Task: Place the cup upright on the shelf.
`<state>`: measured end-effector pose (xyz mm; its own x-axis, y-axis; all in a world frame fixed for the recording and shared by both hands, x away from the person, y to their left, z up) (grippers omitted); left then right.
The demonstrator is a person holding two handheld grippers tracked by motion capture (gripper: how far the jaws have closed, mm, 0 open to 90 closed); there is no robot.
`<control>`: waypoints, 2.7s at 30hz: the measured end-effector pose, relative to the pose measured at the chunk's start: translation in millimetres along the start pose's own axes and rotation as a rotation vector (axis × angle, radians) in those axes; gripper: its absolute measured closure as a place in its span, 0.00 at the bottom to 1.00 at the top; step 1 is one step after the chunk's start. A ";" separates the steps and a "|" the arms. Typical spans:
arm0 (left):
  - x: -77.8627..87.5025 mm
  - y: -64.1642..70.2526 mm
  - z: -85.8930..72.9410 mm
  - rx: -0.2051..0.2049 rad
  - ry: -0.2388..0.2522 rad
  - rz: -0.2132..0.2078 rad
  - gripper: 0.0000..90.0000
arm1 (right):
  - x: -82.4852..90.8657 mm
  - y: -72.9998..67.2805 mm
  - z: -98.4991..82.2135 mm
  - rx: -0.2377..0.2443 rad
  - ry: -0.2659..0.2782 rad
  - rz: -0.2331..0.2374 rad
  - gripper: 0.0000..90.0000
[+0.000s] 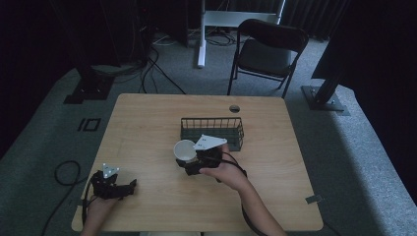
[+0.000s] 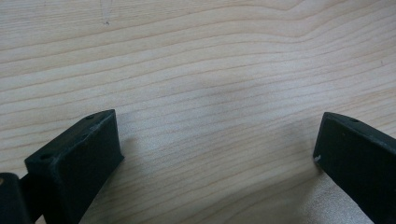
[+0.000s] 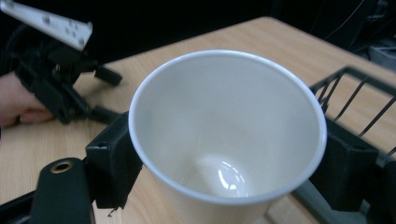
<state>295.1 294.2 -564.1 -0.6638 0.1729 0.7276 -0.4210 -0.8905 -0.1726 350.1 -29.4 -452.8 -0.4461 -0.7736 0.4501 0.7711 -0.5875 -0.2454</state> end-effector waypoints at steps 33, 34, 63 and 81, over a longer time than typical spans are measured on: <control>0.0 0.0 0.0 0.000 0.000 0.000 0.01 | 14.3 35.0 78.0 -0.063 0.195 -0.231 0.22; 0.0 0.0 0.0 0.000 0.000 0.000 0.01 | 12.6 37.3 77.9 -0.072 0.194 -0.239 0.22; -0.1 -0.2 0.0 -0.003 0.000 -0.001 0.01 | -43.4 81.6 47.6 -0.195 0.094 -0.364 0.22; -0.1 -0.2 0.0 -0.003 0.000 -0.001 0.01 | -57.9 85.5 35.0 -0.205 0.080 -0.371 0.22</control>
<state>295.3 294.4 -564.2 -0.6634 0.1743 0.7277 -0.4238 -0.8890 -0.1735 457.8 -26.5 -469.8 -0.7161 -0.5122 0.4742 0.4489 -0.8582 -0.2490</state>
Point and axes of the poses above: each handheld gripper's, and its own axes: x roughly backward along the jaws, z roughly out of its top, y roughly to its right, the point moved 2 cm from there along -x, roughly forward along the jaws, and after that the axes turned 14 degrees about -x, right-handed, at the moved point
